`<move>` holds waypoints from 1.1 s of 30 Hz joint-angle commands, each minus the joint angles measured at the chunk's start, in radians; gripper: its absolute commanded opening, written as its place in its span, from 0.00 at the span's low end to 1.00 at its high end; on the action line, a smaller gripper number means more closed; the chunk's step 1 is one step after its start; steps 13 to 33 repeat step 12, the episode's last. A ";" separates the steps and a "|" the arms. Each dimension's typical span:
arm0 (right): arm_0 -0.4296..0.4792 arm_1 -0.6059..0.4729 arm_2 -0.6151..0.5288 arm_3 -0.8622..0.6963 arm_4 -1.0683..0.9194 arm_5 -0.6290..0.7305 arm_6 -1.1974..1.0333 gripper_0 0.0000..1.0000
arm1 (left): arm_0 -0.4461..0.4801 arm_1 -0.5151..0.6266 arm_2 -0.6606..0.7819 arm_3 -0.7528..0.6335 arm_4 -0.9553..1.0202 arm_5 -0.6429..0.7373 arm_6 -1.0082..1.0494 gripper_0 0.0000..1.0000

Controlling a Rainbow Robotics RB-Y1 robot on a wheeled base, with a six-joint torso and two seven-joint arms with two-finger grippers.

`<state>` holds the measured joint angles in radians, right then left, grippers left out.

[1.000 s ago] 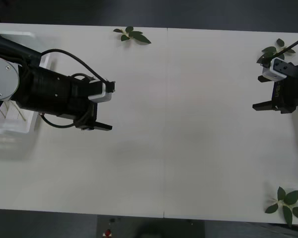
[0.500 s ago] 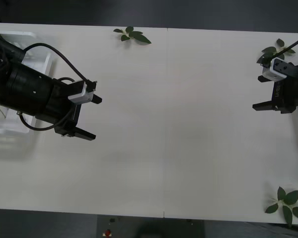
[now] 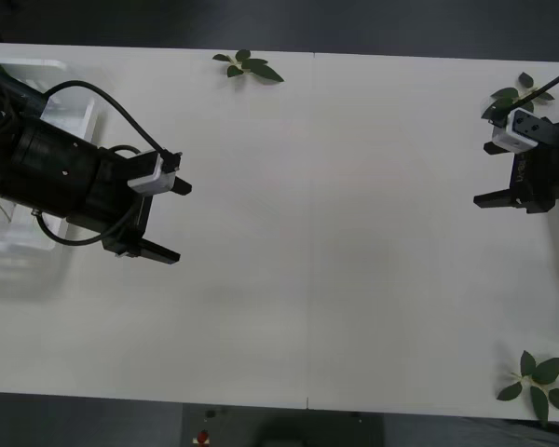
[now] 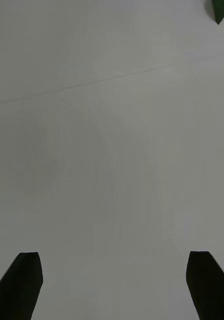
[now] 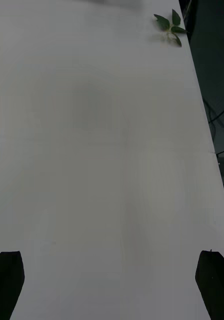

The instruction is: Put the red flowers into the right box and the blue flowers into the left box

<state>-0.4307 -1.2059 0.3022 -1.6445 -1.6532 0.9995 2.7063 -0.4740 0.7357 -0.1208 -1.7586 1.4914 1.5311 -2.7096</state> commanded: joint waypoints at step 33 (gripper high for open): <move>0.001 0.012 -0.022 -0.018 -0.010 -0.004 -0.001 0.84 | 0.005 0.013 -0.002 -0.012 0.020 -0.003 0.004 1.00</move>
